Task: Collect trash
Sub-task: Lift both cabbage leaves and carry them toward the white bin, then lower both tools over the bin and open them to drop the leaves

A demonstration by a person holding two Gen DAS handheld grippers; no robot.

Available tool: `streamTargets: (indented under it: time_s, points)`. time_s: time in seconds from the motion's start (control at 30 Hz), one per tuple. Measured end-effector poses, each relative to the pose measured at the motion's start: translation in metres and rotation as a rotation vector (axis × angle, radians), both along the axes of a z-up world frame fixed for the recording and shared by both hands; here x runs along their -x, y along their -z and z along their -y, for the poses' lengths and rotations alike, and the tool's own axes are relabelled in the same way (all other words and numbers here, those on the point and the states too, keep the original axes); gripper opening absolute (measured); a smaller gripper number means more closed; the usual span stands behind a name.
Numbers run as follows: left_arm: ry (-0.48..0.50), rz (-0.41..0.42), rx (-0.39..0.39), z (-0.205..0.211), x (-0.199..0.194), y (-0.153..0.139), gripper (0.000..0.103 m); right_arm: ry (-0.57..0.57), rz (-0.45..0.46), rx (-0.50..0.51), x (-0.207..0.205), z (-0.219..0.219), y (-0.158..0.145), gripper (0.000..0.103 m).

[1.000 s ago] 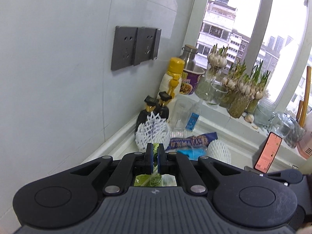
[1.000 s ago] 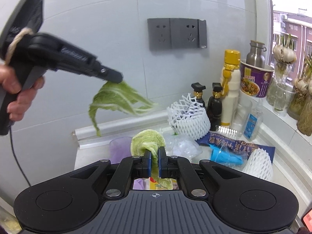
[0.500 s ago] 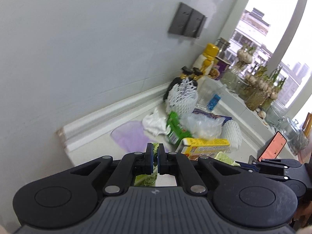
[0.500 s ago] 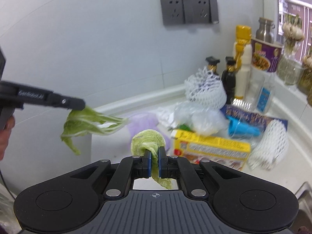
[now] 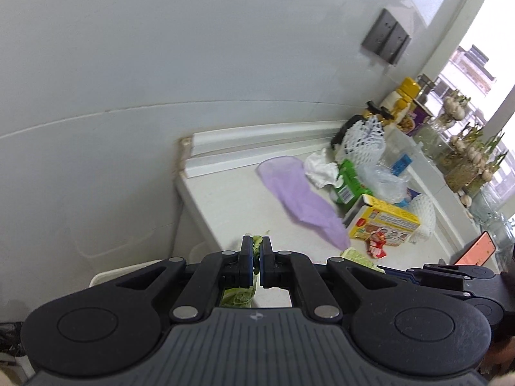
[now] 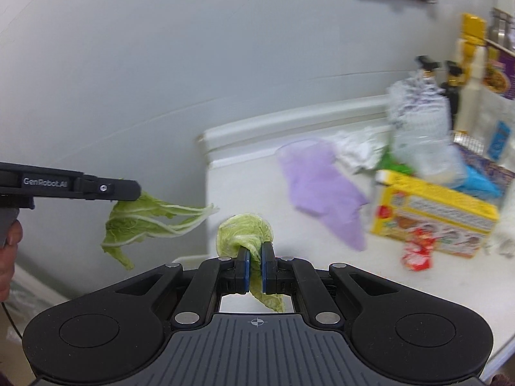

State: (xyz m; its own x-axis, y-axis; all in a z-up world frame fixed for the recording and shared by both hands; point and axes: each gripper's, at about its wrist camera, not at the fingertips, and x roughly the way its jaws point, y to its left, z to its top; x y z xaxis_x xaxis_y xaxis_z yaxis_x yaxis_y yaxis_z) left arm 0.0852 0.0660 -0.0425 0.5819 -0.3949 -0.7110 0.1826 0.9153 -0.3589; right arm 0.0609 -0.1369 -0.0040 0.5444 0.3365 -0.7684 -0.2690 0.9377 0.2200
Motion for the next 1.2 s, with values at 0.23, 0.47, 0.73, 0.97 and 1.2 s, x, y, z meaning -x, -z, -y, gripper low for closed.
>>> streamTargets:
  time_s: [0.23, 0.47, 0.73, 0.97, 1.2]
  points:
    - [-0.073, -0.067, 0.021, -0.03, 0.007, 0.026, 0.003, -0.113, -0.043, 0.027, -0.003, -0.055, 0.014, 0.005]
    - [-0.145, -0.139, 0.037, -0.059, 0.012, 0.059, 0.003, -0.211, -0.097, 0.059, -0.005, -0.101, 0.032, 0.005]
    - [-0.24, -0.264, 0.082, -0.088, 0.008, 0.116, 0.003, -0.33, -0.166, 0.145, -0.01, -0.156, 0.071, 0.005]
    - [-0.277, -0.344, 0.088, -0.105, -0.004, 0.173, 0.003, -0.378, -0.255, 0.192, -0.033, -0.189, 0.123, 0.005]
    - [-0.263, -0.397, 0.059, -0.105, -0.03, 0.218, 0.003, -0.375, -0.355, 0.246, -0.057, -0.206, 0.175, 0.005]
